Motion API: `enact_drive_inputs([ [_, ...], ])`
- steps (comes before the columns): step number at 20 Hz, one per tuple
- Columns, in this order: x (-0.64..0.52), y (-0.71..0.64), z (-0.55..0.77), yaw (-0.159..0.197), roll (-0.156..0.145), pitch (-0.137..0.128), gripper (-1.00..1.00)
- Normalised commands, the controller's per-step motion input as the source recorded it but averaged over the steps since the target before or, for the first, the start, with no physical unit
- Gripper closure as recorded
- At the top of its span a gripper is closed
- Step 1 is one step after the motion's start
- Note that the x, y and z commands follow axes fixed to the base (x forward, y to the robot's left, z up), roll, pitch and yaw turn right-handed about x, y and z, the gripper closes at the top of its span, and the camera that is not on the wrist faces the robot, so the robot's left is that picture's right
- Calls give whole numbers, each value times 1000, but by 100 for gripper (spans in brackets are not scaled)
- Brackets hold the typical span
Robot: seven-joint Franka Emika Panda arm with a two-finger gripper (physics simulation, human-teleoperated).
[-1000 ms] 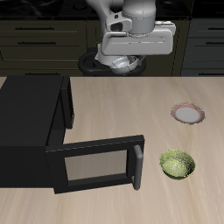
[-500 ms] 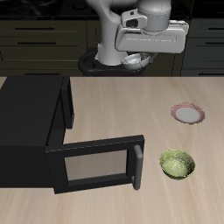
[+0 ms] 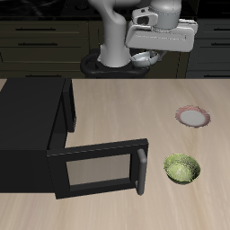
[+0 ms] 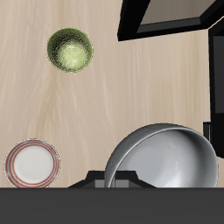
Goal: Place the white bowl on the plate
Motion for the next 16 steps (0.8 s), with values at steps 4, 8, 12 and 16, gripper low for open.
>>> enact_drive_inputs([
  [4,-266,153,-75,-30,4,-13,100],
  [8,-263,214,-148,23,14,-19,100],
  [12,-178,143,-114,-51,-23,-4,100],
  [16,-106,106,-44,-4,-10,-20,100],
])
